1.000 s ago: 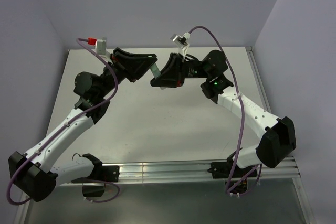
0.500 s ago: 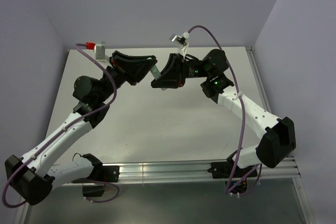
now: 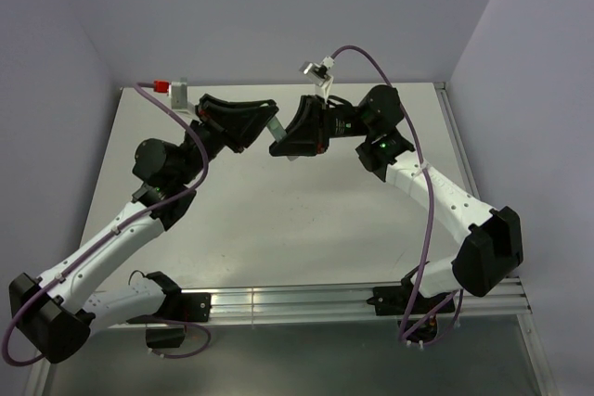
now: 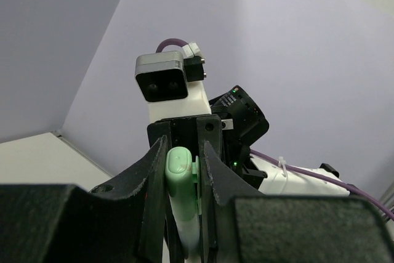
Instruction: Insert the pens into the pen caps
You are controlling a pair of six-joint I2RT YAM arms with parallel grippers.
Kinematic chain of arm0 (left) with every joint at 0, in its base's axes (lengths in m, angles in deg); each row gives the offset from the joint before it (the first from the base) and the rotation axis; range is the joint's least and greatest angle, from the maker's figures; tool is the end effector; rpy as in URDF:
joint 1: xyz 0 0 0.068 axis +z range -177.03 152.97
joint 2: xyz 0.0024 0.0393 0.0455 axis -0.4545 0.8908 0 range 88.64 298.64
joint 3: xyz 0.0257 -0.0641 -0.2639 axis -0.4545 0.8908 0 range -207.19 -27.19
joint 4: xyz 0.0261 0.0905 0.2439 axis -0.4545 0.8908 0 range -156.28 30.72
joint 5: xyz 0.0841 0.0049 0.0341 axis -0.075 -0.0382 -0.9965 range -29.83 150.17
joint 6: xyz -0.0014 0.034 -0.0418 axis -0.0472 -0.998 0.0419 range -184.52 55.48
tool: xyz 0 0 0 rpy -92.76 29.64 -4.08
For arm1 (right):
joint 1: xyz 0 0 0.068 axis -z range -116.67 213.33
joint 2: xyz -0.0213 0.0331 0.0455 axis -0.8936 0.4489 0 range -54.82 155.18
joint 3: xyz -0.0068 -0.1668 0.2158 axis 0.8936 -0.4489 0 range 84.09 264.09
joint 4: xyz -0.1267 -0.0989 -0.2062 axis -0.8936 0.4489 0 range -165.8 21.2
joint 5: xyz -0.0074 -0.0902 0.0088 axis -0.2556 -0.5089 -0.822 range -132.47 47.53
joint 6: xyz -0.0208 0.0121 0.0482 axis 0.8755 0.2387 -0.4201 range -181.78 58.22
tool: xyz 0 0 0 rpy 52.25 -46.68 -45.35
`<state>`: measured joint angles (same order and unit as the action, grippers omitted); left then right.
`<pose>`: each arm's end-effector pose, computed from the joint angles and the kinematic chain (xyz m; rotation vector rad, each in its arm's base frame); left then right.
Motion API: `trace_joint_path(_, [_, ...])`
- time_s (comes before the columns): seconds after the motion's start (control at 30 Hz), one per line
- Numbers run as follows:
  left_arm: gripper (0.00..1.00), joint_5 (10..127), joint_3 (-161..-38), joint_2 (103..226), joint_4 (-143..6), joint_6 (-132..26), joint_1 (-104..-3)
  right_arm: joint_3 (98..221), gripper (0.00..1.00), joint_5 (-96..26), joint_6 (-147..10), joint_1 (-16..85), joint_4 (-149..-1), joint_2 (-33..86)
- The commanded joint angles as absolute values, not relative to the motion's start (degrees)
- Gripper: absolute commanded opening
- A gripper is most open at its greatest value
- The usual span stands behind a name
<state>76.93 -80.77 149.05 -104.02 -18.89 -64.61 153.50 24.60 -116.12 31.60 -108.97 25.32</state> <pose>0.1783 -0.1500 0.4290 0.2142 1.1508 -1.4519 0.2446 0.1898 0.4205 -0.9554 1.4479 1.8539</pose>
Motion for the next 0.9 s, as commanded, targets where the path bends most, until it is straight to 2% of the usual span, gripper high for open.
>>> trace_joint_path(0.0, [0.00,91.05,-77.20,149.74,-89.31,-21.54,-70.80,159.94,0.00,5.78,-119.61,33.45,-111.31,25.87])
trace_joint_path(0.07, [0.00,87.61,-78.51,149.20,-87.91,-21.98,-70.71,159.94,0.02,6.31,-117.86,33.18,-109.04,25.78])
trace_joint_path(0.13, [0.00,83.21,-81.40,149.38,-85.64,-22.50,-70.02,158.89,0.13,6.75,-115.23,32.83,-105.87,24.99])
trace_joint_path(0.17, [0.00,82.24,-82.46,149.64,-85.01,-22.59,-69.57,157.06,0.22,6.49,-114.34,32.74,-103.86,23.77])
trace_joint_path(0.23, [0.00,79.69,-85.70,150.43,-83.69,-22.33,-67.56,154.85,0.35,5.44,-110.76,32.65,-101.31,22.27])
trace_joint_path(0.27, [0.00,79.42,-86.68,150.69,-83.08,-21.81,-66.50,152.76,0.47,4.82,-109.51,32.65,-98.68,20.26])
trace_joint_path(0.37, [0.00,79.16,-91.51,152.18,-78.53,-21.36,-62.64,149.23,0.69,1.05,-104.07,32.65,-91.93,17.09])
trace_joint_path(0.53, [0.00,74.85,-98.20,155.00,-70.25,-20.23,-55.88,144.57,0.85,-8.25,-97.21,32.83,-83.99,9.88])
trace_joint_path(0.67, [0.00,75.03,-102.32,159.65,-62.18,-18.81,-49.37,142.90,0.89,-15.63,-94.39,32.92,-77.75,6.45])
trace_joint_path(0.87, [0.00,65.89,-106.29,170.54,-52.22,-23.99,-46.89,141.75,0.91,-24.00,-92.36,33.36,-70.45,3.89])
